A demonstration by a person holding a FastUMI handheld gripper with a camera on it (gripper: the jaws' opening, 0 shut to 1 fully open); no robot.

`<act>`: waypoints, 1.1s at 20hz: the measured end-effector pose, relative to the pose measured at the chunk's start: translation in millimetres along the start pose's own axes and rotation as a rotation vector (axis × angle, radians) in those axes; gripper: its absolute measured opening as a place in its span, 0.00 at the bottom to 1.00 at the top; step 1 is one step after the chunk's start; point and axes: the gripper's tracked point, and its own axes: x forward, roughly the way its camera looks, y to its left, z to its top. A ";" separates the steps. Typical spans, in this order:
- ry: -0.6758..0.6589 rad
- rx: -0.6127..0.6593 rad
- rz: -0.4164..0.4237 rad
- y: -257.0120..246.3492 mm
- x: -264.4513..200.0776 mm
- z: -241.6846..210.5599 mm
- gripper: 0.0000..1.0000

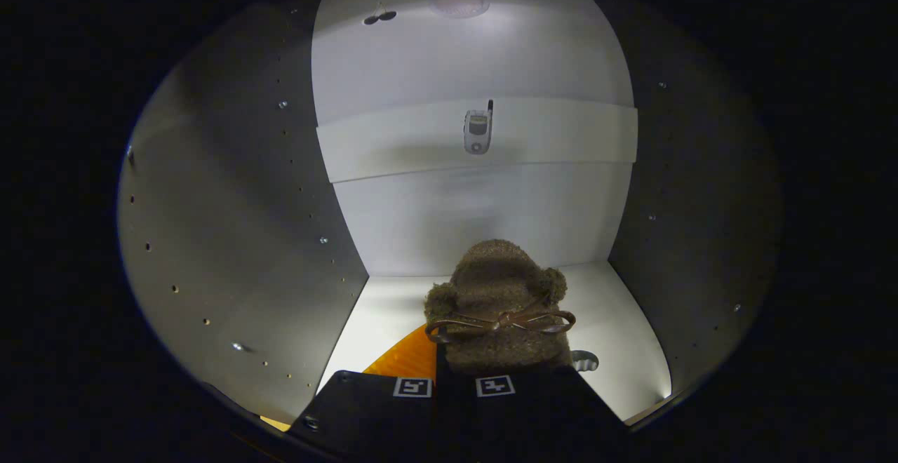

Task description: Open the shoe cabinet door, grab the shoes and put them into the shoe cabinet, then close the shoe cabinet door.

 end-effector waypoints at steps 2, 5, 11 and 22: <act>0.040 -0.004 -0.021 -5.8 10.5 -11.5 0.09; 0.071 0.010 -0.034 -10.2 14.5 -18.9 0.13; 0.085 0.040 -0.003 -2.5 2.5 -19.4 0.40; 0.000 0.022 0.034 1.5 -75.5 -10.8 0.99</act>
